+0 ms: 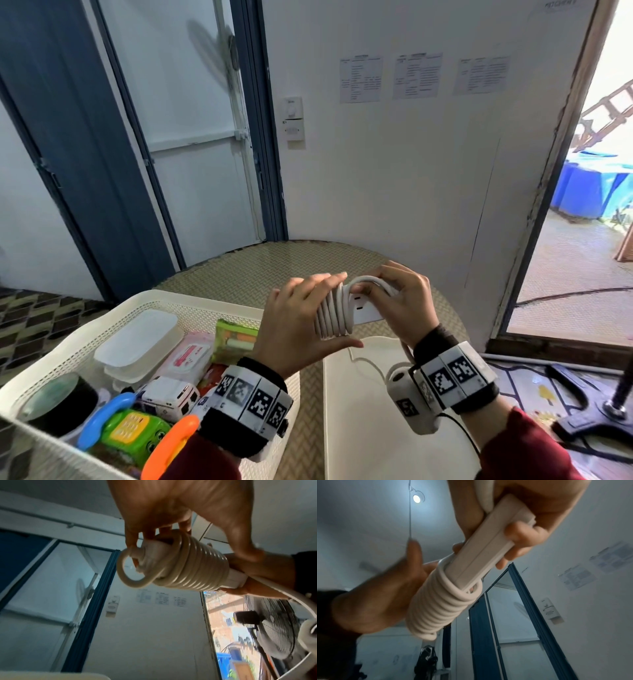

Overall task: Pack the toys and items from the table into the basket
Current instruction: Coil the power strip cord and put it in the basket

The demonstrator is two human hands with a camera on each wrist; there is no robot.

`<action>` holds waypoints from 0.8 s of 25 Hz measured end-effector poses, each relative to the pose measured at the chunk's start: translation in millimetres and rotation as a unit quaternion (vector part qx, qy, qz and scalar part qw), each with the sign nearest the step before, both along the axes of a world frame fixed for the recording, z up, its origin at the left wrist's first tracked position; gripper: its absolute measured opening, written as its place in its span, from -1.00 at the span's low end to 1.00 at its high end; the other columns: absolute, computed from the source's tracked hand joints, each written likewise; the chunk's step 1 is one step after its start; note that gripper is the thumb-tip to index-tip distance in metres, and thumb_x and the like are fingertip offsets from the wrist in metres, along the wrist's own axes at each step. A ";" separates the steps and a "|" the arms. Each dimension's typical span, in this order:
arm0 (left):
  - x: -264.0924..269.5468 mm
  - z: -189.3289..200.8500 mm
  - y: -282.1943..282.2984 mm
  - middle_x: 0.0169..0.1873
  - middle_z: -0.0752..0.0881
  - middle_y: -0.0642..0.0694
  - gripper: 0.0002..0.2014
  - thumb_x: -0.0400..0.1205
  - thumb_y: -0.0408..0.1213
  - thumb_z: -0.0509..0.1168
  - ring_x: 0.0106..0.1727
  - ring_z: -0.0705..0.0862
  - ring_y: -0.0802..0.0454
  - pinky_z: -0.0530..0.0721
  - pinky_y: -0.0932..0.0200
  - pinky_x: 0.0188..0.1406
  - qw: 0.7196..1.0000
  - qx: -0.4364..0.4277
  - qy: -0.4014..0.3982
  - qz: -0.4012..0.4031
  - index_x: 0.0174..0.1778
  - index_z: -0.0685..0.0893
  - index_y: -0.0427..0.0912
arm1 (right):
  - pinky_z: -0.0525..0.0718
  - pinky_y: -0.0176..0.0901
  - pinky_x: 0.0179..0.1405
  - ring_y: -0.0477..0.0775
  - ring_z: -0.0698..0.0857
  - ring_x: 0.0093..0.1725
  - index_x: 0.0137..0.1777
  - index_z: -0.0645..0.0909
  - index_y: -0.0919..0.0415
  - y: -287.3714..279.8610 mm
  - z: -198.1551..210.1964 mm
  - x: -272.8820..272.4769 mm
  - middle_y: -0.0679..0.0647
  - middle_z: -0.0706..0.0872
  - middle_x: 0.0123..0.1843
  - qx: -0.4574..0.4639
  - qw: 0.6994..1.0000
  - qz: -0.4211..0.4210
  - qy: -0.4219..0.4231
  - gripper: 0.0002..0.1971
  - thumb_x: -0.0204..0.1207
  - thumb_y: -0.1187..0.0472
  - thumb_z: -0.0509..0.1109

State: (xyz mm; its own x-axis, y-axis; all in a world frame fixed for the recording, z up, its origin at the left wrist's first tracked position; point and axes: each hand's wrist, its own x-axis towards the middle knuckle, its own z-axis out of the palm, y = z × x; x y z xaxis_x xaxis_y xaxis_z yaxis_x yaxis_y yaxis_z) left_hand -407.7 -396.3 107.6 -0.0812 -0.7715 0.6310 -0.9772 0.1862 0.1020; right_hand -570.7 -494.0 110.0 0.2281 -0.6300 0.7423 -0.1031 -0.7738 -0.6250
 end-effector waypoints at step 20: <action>-0.2 14.0 15.7 -0.07 0.64 0.28 -0.33 0.16 0.20 0.57 -0.07 0.63 0.29 0.64 0.02 0.02 0.973 0.099 0.176 -0.107 0.16 0.49 0.21 | 0.67 -0.23 -0.37 0.01 0.68 -0.39 -0.22 0.77 0.10 -22.2 20.2 -54.2 0.06 0.80 -0.32 0.126 0.984 0.124 0.005 -0.81 0.30 0.42 0.57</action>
State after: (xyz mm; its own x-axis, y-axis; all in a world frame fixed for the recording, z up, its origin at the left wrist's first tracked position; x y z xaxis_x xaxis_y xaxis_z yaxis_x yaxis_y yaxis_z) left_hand -407.9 -380.6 121.5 -0.0586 -0.8703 0.4889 -0.8160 0.3239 0.4787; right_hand -624.9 -516.2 130.2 0.4039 -0.7186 0.5662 0.0623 -0.5958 -0.8007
